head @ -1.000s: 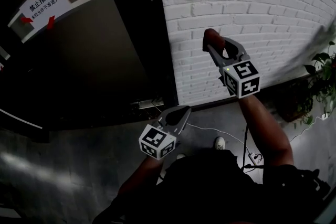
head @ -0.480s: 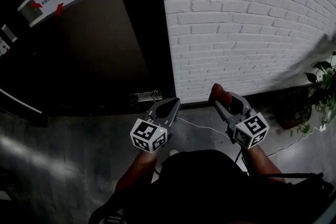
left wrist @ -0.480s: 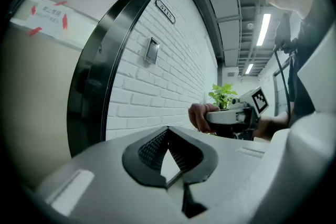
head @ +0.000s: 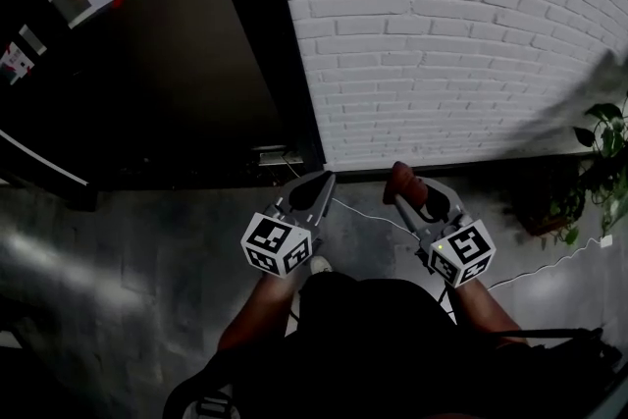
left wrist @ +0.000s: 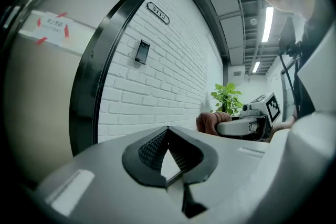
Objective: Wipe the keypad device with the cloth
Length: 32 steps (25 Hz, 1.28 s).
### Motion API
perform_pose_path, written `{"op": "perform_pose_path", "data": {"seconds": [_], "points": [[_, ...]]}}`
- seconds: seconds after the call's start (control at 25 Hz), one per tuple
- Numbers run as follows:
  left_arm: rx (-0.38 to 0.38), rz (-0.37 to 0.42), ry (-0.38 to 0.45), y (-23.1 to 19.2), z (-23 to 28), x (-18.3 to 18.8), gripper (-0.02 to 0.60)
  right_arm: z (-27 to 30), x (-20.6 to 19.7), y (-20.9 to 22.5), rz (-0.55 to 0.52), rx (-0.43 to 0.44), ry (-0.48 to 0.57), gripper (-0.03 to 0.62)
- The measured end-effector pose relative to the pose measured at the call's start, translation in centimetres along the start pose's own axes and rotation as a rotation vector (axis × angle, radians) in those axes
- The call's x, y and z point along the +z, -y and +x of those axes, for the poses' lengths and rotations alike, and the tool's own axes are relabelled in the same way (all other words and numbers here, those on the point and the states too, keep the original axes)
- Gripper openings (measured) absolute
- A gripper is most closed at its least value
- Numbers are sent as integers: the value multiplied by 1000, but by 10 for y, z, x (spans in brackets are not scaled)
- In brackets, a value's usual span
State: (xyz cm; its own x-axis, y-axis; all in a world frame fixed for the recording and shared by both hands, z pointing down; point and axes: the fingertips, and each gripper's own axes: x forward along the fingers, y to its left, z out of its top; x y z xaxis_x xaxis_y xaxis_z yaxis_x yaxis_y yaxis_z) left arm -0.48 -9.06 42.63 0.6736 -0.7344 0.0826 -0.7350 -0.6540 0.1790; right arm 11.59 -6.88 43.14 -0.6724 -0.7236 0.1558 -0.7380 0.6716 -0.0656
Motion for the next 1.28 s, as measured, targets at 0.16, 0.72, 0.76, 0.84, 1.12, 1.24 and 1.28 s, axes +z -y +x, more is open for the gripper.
{"op": "perform_pose_path", "data": {"seconds": [0.16, 0.72, 0.76, 0.84, 1.12, 1.24, 1.28], "points": [[10, -2, -8, 22, -8, -9, 17, -21, -4, -6, -16, 1, 2, 141], [37, 24, 8, 41, -23, -8, 17, -45, -14, -11, -28, -7, 4, 140], [38, 24, 10, 43, -23, -8, 17, -46, -13, -11, -33, -9, 5, 140], [38, 26, 14, 44, -23, -8, 17, -47, -11, -11, -42, -9, 5, 140], [32, 35, 5, 52, -22, -9, 15, -52, -16, -11, -43, -8, 3, 140], [26, 43, 4, 53, -19, -6, 17, -52, -13, -8, -49, -8, 6, 140], [25, 45, 4, 53, -18, -5, 17, -51, -11, -7, -55, -8, 11, 140]]}}
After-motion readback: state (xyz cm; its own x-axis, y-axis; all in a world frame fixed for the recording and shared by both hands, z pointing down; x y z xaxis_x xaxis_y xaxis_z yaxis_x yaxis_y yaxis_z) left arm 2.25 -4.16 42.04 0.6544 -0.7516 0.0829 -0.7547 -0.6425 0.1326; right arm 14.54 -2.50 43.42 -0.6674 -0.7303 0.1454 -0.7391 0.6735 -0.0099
